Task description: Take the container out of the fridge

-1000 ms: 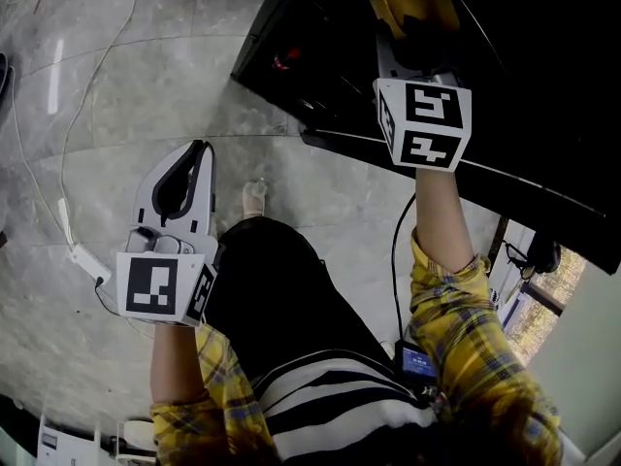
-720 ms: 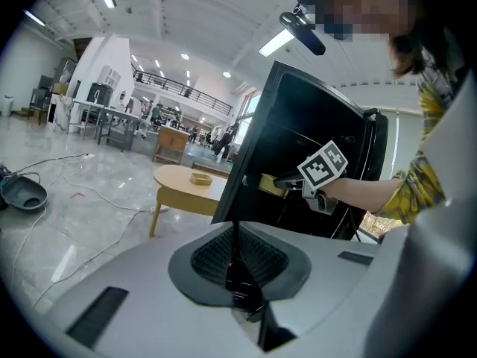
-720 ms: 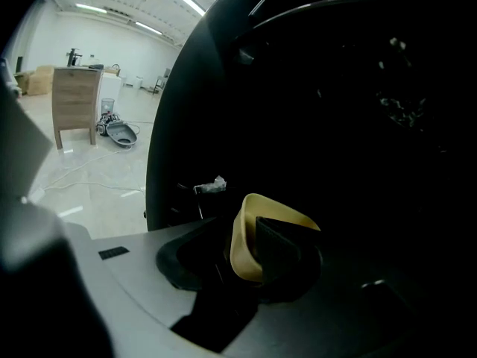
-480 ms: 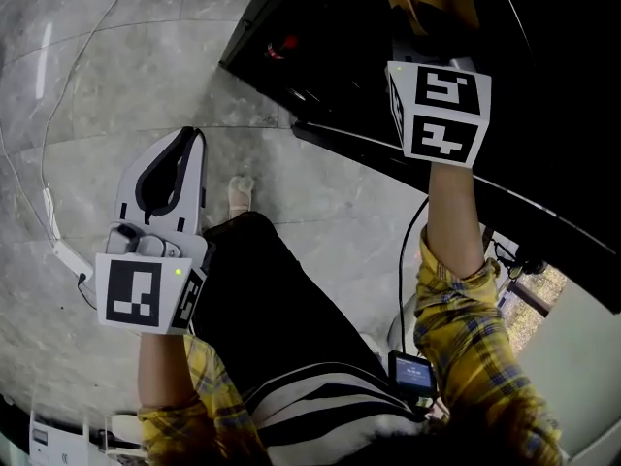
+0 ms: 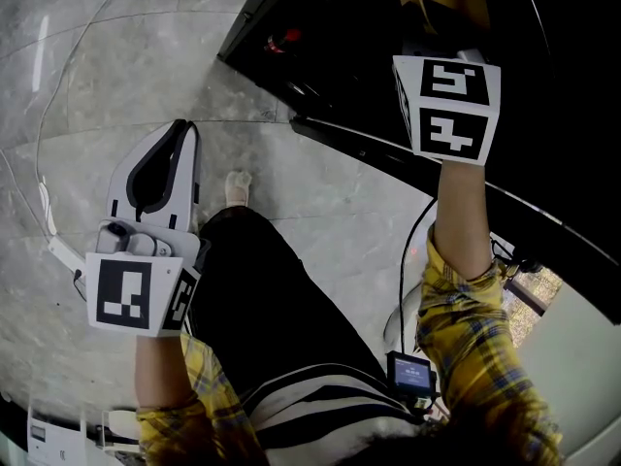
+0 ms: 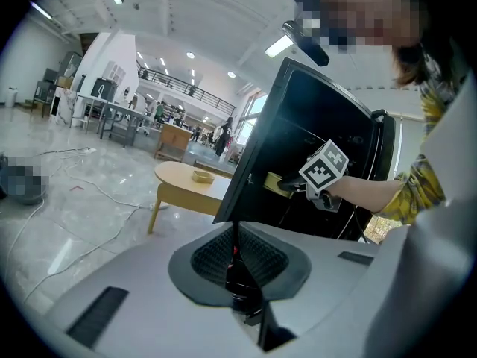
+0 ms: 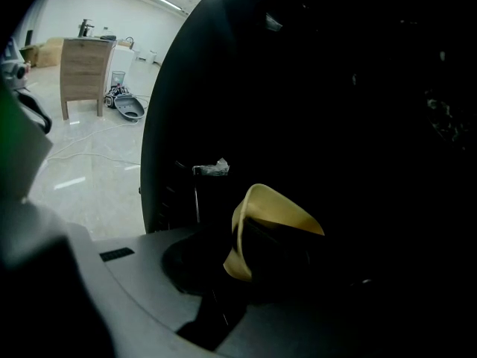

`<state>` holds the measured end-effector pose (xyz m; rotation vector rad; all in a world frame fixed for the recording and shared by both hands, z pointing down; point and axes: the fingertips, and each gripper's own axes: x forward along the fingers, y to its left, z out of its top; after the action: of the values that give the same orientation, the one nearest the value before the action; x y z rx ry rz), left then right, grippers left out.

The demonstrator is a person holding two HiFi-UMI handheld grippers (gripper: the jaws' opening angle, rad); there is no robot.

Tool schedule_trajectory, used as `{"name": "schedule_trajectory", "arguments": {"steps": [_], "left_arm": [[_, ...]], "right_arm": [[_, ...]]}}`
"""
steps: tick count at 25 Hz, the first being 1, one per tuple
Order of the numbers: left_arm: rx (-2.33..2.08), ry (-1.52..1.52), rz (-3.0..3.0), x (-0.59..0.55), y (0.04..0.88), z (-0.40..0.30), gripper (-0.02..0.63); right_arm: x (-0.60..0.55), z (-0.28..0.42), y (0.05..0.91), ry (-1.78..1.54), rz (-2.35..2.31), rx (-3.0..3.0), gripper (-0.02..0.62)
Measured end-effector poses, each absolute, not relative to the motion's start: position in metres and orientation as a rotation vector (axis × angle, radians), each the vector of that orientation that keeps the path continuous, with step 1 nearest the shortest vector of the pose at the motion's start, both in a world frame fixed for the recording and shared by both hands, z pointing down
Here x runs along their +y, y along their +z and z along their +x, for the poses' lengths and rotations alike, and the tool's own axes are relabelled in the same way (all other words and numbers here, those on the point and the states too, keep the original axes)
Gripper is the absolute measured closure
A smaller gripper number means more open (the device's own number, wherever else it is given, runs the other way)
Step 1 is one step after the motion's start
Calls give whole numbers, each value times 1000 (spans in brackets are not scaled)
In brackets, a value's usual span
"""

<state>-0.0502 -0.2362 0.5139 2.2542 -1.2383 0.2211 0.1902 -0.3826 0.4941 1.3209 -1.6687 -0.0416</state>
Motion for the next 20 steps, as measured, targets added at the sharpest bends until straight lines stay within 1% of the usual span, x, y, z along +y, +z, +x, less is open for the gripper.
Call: {"name": "schedule_trajectory", "arguments": {"steps": [9, 20], "left_arm": [[-1230, 204, 2263, -232, 505, -54, 569], [-1235, 188, 2295, -217, 480, -71, 569]], "right_arm": [[-374, 183, 492, -3, 1304, -1697, 550], [-342, 160, 474, 6, 1298, -1728, 553]]}}
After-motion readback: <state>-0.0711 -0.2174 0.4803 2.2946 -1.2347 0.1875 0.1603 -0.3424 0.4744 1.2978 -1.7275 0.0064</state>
